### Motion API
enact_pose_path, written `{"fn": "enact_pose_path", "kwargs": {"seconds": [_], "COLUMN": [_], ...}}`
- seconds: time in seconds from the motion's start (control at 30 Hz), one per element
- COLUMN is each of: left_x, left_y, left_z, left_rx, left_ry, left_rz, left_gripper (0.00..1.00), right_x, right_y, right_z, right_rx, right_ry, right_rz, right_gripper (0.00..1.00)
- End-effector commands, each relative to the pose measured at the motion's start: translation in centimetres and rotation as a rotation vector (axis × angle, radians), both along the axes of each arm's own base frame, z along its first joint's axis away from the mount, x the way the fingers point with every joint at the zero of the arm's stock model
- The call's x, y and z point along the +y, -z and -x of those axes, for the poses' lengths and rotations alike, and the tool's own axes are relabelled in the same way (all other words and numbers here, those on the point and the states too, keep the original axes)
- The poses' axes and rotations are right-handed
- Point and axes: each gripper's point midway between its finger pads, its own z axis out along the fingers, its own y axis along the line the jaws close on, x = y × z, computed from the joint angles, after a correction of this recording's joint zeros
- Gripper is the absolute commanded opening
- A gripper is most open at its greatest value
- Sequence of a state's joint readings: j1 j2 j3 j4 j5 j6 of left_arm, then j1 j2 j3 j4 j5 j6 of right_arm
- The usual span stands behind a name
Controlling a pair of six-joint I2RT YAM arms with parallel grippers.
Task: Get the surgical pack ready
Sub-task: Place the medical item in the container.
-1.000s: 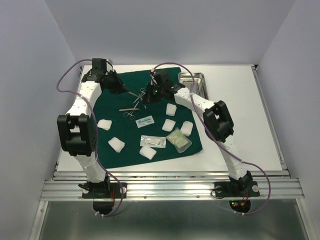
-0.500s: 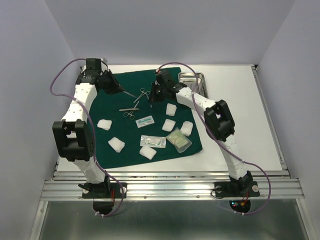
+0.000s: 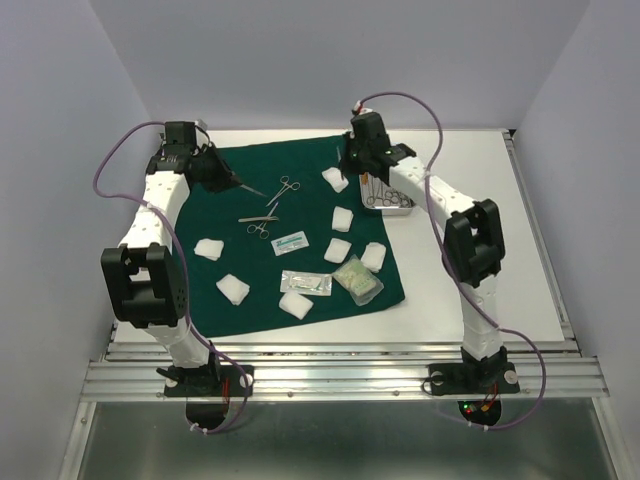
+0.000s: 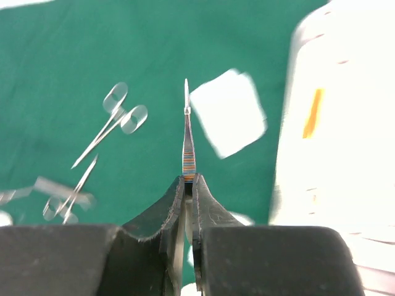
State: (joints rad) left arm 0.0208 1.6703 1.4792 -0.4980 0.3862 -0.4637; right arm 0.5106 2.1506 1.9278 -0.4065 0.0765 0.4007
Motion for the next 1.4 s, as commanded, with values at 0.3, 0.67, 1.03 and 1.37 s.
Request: {"fn": "enact_pose_path", "kwargs": {"seconds": [0.3,0.67,1.03,1.37], "left_x": [-0.7,-1.4,-3.6,-5.5], "left_y": [-2.9,-3.2,-3.4,-4.6], "left_z": [-0.1,-0.5,-0.7,-0.6], "left_rx": [-0.115,-0.132,-0.197,-0.305], "left_ry": [0.038,0.049,0.087,0.086], "left_rz": [0.034,0.074,0.199,0.374], "left_gripper": [0.00,0.00,0.00,0.00], "right_x": [-9.5,-9.9,-4.7,5.4], "right_y": [3.4,6.6,-2.6,-7.8], "right_z": [-4.8,-4.7,-1.5,5.4], "right_rx": [-0.030,0.018,-0.030,0.027], "right_ry": [0.158,0.160,0.036,-0.239], "right_rz": [0.195,0.241,-0.150,-0.603], "right_gripper": [0.01,0.44,0.71,0.75]}}
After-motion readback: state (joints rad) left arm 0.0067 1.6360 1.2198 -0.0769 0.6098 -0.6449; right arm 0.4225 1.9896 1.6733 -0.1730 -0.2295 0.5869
